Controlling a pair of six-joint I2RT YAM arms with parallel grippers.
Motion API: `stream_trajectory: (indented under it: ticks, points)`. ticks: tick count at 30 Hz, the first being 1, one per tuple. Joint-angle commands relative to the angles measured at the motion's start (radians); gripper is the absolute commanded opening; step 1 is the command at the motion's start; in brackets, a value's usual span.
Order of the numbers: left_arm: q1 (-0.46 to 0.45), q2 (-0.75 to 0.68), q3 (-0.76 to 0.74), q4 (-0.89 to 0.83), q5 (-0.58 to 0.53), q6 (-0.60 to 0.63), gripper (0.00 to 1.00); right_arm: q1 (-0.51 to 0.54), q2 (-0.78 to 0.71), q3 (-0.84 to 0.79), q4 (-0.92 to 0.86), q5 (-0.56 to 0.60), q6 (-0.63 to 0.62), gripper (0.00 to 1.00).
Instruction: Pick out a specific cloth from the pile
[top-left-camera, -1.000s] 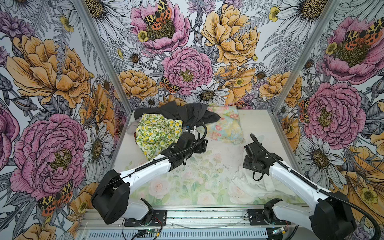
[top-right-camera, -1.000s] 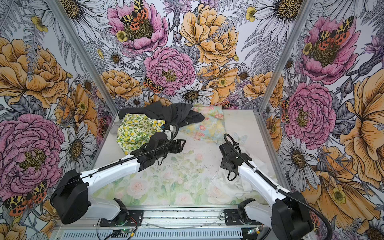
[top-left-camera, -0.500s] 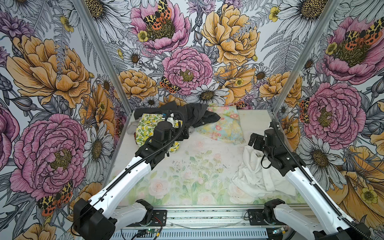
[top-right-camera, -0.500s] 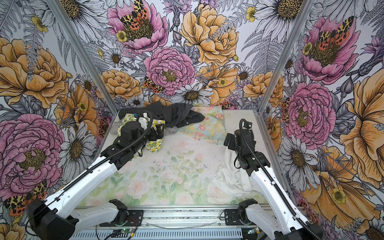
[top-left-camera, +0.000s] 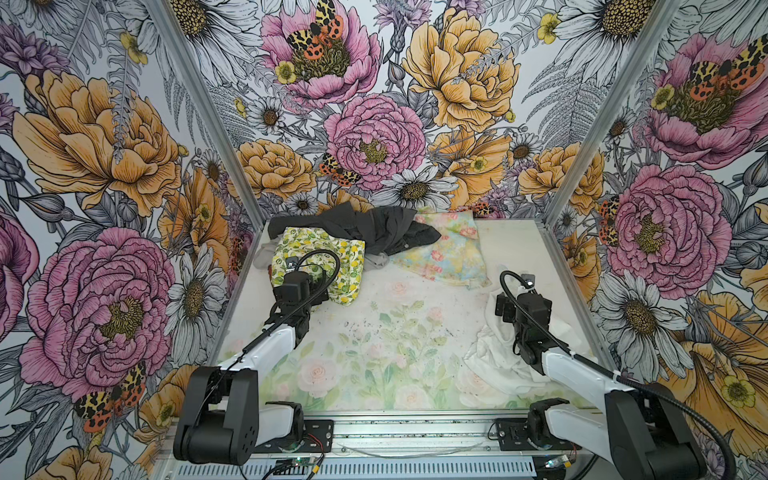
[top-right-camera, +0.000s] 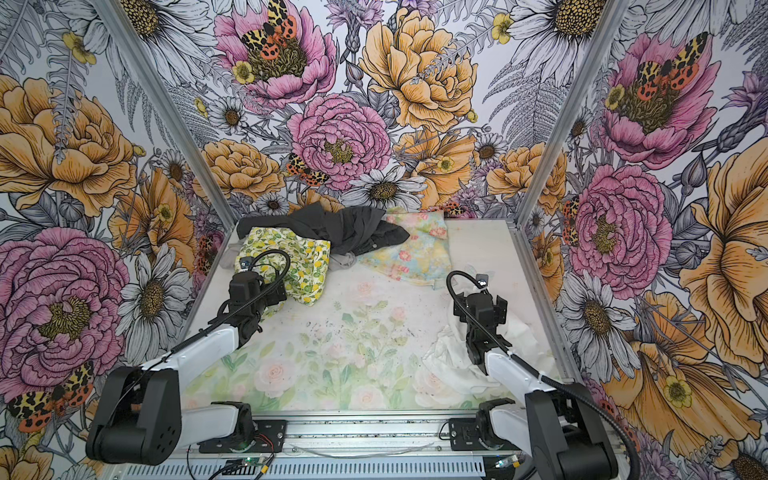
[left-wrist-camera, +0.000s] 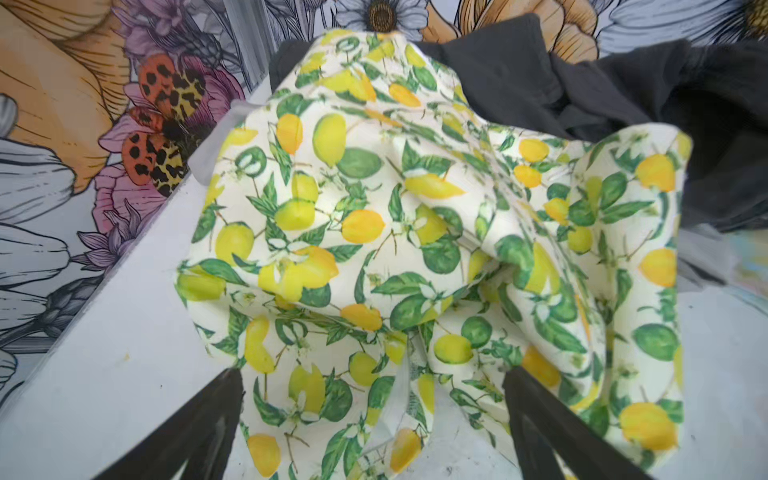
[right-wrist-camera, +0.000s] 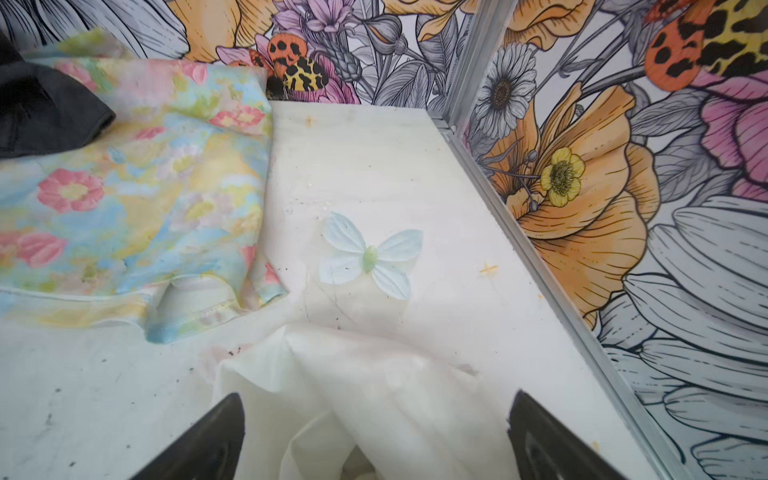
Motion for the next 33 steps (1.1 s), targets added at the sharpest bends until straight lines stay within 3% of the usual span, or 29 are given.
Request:
stream_trajectory:
  ticks: [1, 3, 7, 9, 11, 12, 14, 16, 33]
  points:
    - [0.034, 0.044, -0.059, 0.332, 0.06, 0.045, 0.99, -0.022, 0.101, 0.001, 0.356, -0.009, -0.061, 0.99]
    - [0.039, 0.097, -0.071, 0.386, 0.098, 0.085, 0.99, -0.034, 0.141, 0.02, 0.378, -0.041, -0.056, 0.99]
    - [0.047, 0.107, -0.09, 0.475, 0.074, 0.131, 0.99, -0.073, 0.27, 0.019, 0.53, -0.104, -0.053, 1.0]
    - [0.057, 0.153, -0.185, 0.707, 0.103, 0.142, 0.99, -0.087, 0.304, -0.007, 0.594, -0.125, -0.035, 0.99]
    - [0.061, 0.218, -0.207, 0.793, 0.099, 0.137, 0.99, -0.103, 0.355, -0.015, 0.677, -0.124, -0.031, 0.99]
    - [0.058, 0.253, -0.192, 0.818, 0.075, 0.13, 0.99, -0.104, 0.328, 0.008, 0.566, -0.136, -0.018, 0.99]
    - [0.075, 0.228, -0.17, 0.729, 0.059, 0.107, 0.99, -0.111, 0.349, 0.055, 0.525, -0.159, -0.025, 0.99]
    - [0.075, 0.246, -0.182, 0.787, 0.059, 0.11, 0.99, -0.149, 0.342, 0.064, 0.492, -0.204, 0.005, 0.99]
    - [0.073, 0.242, -0.184, 0.782, 0.058, 0.11, 0.99, -0.159, 0.34, 0.071, 0.473, -0.234, 0.011, 1.0]
